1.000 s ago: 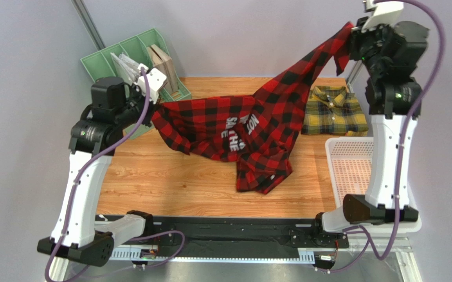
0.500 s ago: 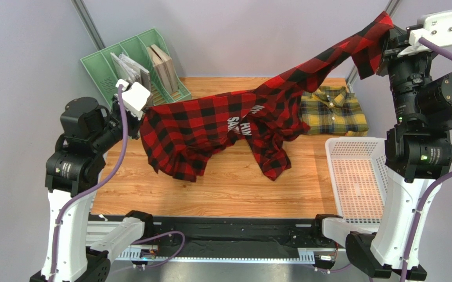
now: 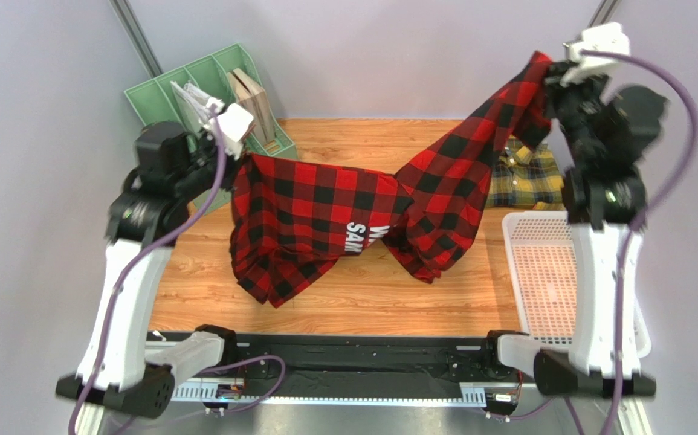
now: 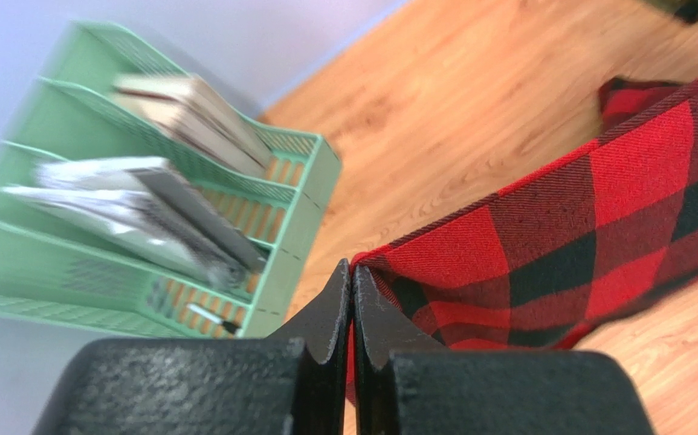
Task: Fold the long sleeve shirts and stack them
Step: Flatten the shirt out
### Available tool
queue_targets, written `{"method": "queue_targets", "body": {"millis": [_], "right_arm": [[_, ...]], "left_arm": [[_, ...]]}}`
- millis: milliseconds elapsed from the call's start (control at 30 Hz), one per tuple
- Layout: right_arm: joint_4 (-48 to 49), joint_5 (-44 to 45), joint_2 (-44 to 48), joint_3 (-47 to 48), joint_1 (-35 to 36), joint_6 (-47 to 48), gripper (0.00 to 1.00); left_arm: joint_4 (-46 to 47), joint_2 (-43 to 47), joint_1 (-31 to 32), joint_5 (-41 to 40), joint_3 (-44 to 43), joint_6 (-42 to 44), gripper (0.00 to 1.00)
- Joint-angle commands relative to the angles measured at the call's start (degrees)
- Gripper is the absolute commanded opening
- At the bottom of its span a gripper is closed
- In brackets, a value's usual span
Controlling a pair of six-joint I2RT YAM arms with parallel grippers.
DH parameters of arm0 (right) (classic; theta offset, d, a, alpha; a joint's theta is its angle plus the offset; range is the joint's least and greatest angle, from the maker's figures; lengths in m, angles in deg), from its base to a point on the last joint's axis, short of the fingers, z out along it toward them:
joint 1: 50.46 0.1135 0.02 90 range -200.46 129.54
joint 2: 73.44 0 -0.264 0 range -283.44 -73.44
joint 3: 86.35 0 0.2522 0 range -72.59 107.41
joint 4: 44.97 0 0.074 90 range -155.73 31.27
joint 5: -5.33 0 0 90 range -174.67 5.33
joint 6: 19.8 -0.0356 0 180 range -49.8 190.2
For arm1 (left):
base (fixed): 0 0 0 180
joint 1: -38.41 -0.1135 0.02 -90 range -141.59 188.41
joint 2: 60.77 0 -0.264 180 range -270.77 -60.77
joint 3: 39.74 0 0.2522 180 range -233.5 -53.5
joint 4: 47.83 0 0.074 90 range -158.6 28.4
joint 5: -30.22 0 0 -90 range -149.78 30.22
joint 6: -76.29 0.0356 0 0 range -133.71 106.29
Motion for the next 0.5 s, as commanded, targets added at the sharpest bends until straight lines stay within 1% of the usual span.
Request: {"method": "queue_targets", "body": {"millis": [0, 33, 67, 100, 133, 167, 200, 233, 267, 300, 333, 367, 400, 433, 467], "right_arm": [[-0.9, 0.7, -14.0, 3.3, -0.2, -4.1, 0.0], [-2.0, 1.2, -19.6, 6.7, -0.2, -6.2, 0.0], [-3.2, 2.1, -21.9, 11.5, -0.4, -9.3, 0.0], [-5.2, 2.5, -24.3, 19.9, -0.5, -11.2, 0.0], [-5.6, 2.8, -27.1, 24.7, -0.7, -12.8, 0.0], [-5.6, 3.1, -27.9, 28.6, -1.4, -15.0, 0.0], [-5.6, 3.8, -28.4, 32.4, -1.7, -16.4, 0.0], [-5.6, 3.9, -28.8, 40.8, -2.4, -18.6, 0.0], [-5.6, 3.0, -28.4, 44.1, -4.7, -21.0, 0.0], [-4.0, 2.9, -27.5, 46.7, -5.9, -24.9, 0.0], [-2.1, 2.8, -25.6, 47.0, -7.1, -26.6, 0.0], [0.4, 2.5, -20.8, 45.0, -9.3, -27.7, 0.0], [6.3, 2.3, -17.4, 42.5, -10.2, -29.5, 0.0], [9.3, 2.1, -14.5, 39.5, -10.9, -29.6, 0.0], [11.4, 1.1, -11.9, 34.0, -11.4, -29.3, 0.0]], "left_arm": [[12.8, -10.8, -0.2, -1.4, 2.5, -3.6, 0.0], [14.3, -13.1, -0.2, -2.1, 1.1, -4.3, 0.0], [15.6, -18.2, -0.2, -2.7, -1.0, -4.8, 0.0], [16.9, -20.9, -0.2, -3.4, -7.2, -5.3, 0.0], [17.4, -25.1, -0.3, -4.0, -11.0, -6.7, 0.0], [17.9, -26.6, -0.3, -4.0, -18.6, -7.6, 0.0], [19.2, -27.8, -0.3, -3.8, -22.2, -8.5, 0.0], [20.0, -29.2, -0.2, -3.3, -25.6, -9.5, 0.0], [20.9, -29.5, -0.3, -3.4, -31.4, -11.3, 0.0], [22.4, -29.4, -0.2, -3.5, -33.7, -12.3, 0.0], [23.5, -29.0, -0.3, -3.0, -35.5, -12.9, 0.0], [25.0, -27.0, -0.3, -2.8, -36.9, -13.5, 0.0], [28.2, -25.7, -0.3, -2.5, -36.9, -13.6, 0.0], [28.9, -23.1, -0.3, -2.3, -37.0, -13.6, 0.0], [28.8, -22.1, -0.3, -1.4, -37.4, -13.2, 0.0]]}}
